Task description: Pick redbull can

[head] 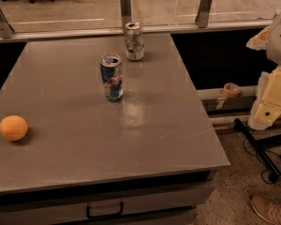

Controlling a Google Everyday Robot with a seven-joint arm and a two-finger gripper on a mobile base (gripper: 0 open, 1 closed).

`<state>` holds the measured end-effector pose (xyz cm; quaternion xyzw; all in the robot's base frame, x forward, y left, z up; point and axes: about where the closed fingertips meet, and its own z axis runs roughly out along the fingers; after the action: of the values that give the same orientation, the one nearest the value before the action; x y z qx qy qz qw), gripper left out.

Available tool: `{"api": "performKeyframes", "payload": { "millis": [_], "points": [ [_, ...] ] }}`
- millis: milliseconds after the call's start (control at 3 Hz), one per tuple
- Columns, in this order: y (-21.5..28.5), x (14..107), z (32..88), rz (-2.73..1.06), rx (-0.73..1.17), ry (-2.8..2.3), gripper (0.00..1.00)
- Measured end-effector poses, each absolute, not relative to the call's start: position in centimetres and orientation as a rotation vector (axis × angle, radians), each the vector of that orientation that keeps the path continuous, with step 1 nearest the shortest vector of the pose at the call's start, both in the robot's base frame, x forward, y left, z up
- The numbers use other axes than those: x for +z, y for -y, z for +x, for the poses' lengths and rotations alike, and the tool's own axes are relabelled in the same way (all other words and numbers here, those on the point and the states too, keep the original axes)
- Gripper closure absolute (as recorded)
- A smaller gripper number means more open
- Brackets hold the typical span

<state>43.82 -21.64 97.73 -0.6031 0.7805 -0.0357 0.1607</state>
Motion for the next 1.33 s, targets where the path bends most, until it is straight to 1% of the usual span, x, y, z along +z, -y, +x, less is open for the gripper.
{"api": "performKeyframes", "payload": {
  "millis": [667, 1000, 1333],
  "points": [
    [21.0, 97.7, 44.1, -1.709, -0.082, -2.2, 0.0],
    [19.5, 97.0, 45.3, -1.636, 0.018, -2.163, 0.0],
    [16.6, 95.3, 46.7, -1.565, 0.197, -2.072, 0.0]
  ]
}}
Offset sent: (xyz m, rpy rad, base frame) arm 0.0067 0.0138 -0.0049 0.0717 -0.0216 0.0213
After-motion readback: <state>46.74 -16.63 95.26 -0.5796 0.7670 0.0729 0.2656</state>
